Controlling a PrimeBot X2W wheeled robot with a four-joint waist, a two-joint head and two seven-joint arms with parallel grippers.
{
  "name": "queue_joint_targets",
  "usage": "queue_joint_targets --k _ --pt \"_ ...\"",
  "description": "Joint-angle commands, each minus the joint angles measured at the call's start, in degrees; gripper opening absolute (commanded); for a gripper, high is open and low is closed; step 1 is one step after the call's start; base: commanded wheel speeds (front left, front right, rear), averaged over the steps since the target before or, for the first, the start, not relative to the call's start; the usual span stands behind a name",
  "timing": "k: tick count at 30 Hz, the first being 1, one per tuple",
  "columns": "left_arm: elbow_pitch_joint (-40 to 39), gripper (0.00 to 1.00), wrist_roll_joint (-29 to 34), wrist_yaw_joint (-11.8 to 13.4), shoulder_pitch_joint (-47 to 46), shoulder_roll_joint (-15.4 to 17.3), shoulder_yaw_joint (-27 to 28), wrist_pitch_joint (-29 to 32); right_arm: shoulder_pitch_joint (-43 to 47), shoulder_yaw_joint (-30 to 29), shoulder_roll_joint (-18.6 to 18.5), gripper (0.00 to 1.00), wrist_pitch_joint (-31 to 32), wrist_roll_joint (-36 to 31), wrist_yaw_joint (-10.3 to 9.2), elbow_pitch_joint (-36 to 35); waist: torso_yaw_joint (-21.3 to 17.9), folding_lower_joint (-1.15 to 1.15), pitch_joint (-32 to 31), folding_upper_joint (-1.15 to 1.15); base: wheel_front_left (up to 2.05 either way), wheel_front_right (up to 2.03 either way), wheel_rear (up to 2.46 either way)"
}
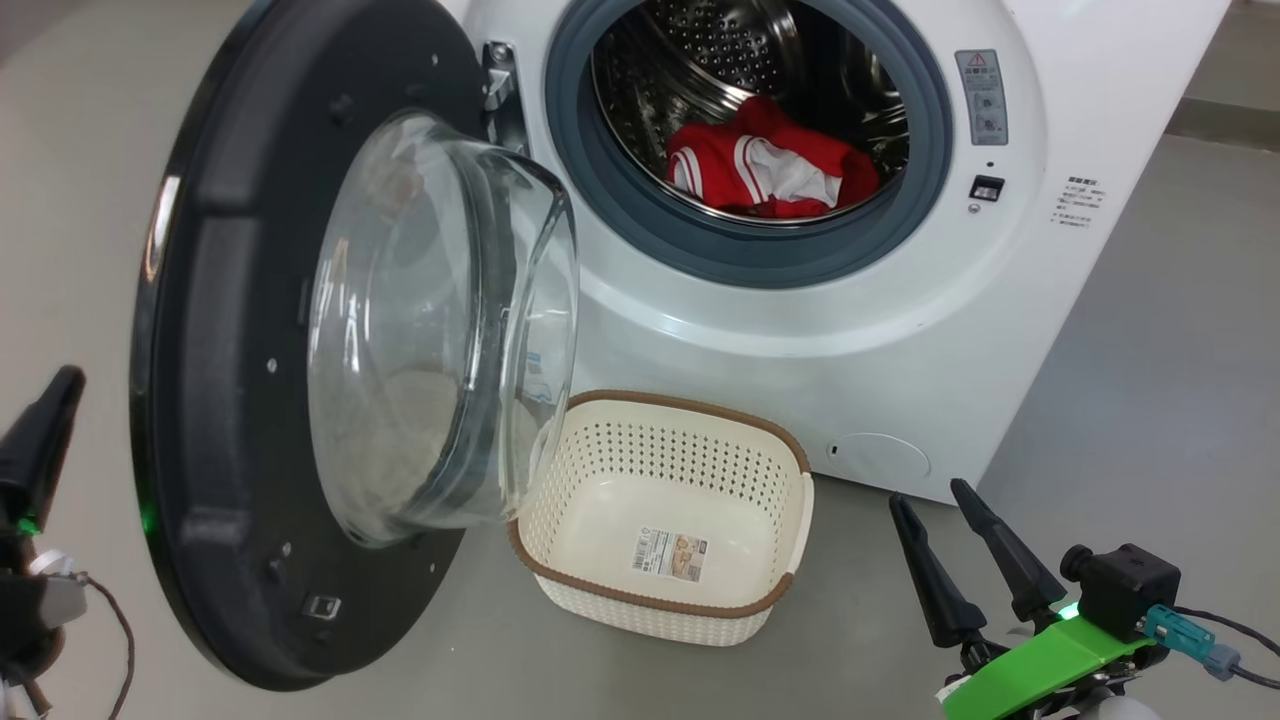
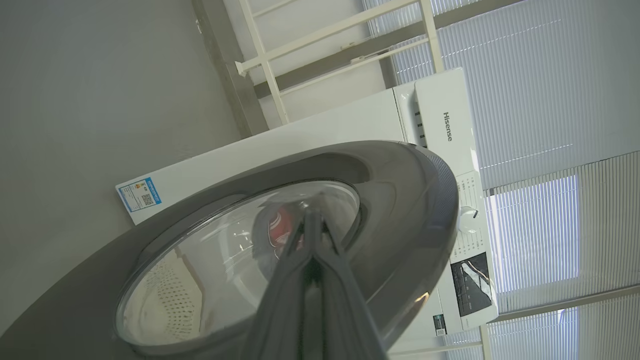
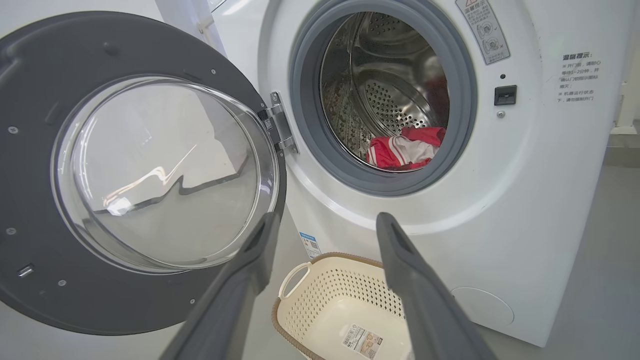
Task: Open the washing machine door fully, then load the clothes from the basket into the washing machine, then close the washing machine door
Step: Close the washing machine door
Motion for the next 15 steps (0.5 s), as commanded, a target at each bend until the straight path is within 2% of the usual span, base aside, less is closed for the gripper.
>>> queue_joint_targets --k 1,15 --pt "-2.41 0.0 -0.73 0.41 -1.75 2.38 1.08 1.03 -1.58 1.27 -0.54 1.0 -0.27 0.05 0.09 -1.33 -0.46 0.0 0.43 0.0 0.0 0.0 0.0" --pt "-11.08 0.0 -4.58 3.88 1.71 1.32 -3.07 9.67 -2.22 1.01 -0.75 1.0 -0.27 0.01 0.09 -1.16 -2.24 0.0 0.99 0.0 0.0 0.0 0.0"
